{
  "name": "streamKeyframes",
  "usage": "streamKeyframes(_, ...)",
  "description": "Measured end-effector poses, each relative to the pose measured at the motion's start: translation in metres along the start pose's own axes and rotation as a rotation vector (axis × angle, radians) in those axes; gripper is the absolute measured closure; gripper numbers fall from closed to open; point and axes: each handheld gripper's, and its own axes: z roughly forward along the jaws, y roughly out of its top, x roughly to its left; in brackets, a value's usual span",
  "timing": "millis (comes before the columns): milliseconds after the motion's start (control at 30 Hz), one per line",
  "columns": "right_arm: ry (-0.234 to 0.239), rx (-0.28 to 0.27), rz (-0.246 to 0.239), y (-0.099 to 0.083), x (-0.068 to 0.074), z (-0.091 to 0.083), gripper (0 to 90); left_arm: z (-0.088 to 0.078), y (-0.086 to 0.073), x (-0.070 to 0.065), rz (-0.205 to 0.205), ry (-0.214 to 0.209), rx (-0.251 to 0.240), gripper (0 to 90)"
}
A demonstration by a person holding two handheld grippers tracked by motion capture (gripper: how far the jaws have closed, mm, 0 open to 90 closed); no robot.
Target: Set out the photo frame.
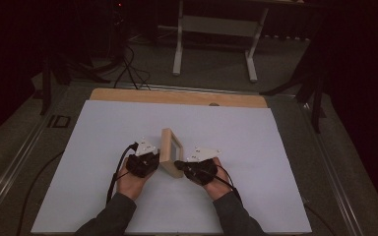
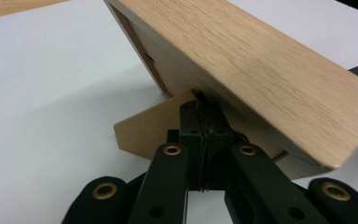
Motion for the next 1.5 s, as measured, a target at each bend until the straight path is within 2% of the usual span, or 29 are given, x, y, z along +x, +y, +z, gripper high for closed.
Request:
streamKeyframes(567, -0.007, 0.001, -0.004, 0.000, -0.003, -0.002, 74.2, -0.009, 0.000, 0.008, -0.020, 0.019, -0.016, 82.1)
streamKeyframes(800, -0.019, -0.002, 0.004, -0.001, -0.006, -0.004, 65.0, -0.014, 0.001, 0.010, -0.023, 0.026, -0.025, 78.2)
streamKeyframes(1067, -0.033, -0.005, 0.017, -0.001, -0.009, -0.006, 60.6, -0.022, 0.003, 0.013, -0.035, 0.047, -0.040, 70.6)
streamKeyframes(1300, -0.043, -0.008, 0.025, -0.001, -0.012, -0.009, 59.0, -0.029, 0.006, 0.016, -0.058, 0.056, -0.060, 62.7)
streamKeyframes(1500, -0.049, -0.014, 0.032, -0.001, -0.014, -0.011, 58.3, -0.038, 0.008, 0.019, -0.098, 0.055, -0.082, 58.6)
